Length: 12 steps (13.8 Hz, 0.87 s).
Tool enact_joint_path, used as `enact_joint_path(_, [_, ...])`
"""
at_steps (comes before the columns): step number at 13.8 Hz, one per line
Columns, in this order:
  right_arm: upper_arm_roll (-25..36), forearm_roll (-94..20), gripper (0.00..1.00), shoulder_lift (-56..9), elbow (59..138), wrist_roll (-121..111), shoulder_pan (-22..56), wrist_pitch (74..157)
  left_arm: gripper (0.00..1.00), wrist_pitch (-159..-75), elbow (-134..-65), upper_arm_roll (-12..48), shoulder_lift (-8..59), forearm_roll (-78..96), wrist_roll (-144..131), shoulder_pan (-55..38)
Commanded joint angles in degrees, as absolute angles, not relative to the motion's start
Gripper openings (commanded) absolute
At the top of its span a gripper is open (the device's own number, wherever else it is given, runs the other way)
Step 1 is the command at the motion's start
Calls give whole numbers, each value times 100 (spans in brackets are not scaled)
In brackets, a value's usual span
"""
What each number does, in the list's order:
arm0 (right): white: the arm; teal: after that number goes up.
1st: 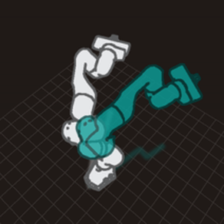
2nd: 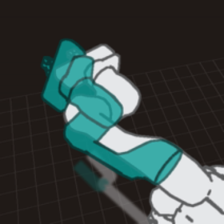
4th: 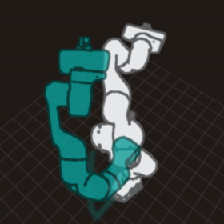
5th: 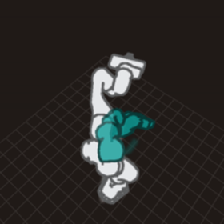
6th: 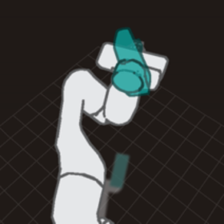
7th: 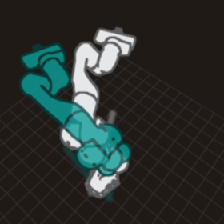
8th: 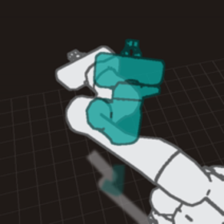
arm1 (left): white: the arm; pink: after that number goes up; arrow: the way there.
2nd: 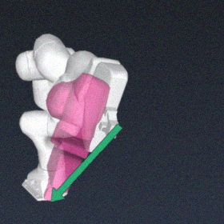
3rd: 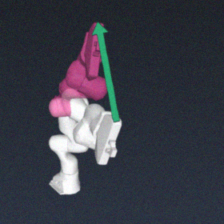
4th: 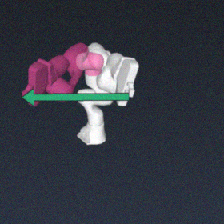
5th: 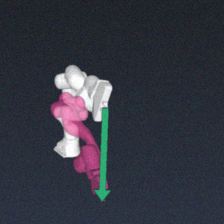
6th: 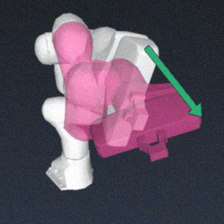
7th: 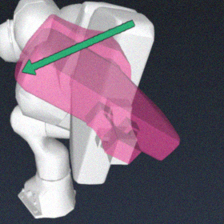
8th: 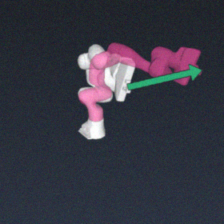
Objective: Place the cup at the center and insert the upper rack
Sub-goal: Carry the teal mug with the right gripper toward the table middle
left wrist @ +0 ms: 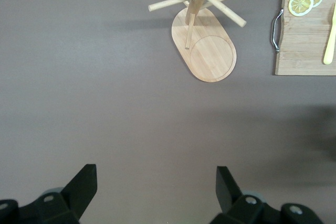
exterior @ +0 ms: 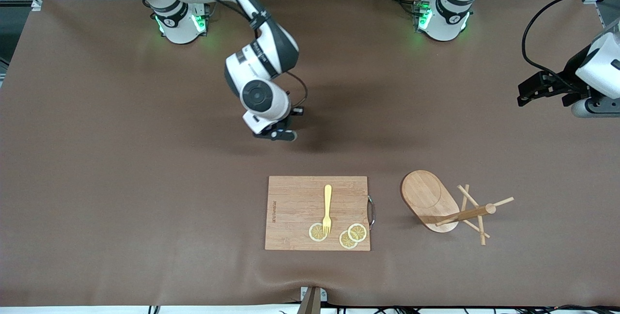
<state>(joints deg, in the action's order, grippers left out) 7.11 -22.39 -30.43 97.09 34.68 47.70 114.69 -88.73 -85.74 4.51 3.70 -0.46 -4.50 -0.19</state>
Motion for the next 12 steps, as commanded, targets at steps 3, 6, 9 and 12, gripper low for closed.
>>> enact_joint_path(3, [756,-2399,0,-3067,9554,3734,5325,11443,100,-8991,-8561,457,369,-9,-448,-9])
enact_joint_path(6, [756,-2373,0,-3190,9545,4139,5528,11452,100,-8982,-8569,457,369,-9,-448,-9])
enact_joint_path(9, [686,-2356,0,-3261,9545,4148,5607,11539,100,-8982,-8569,466,369,-9,-457,-18])
enact_joint_path(12, [659,-2382,0,-3366,9545,4166,5721,11575,100,-8982,-8578,457,352,-9,-457,-18])
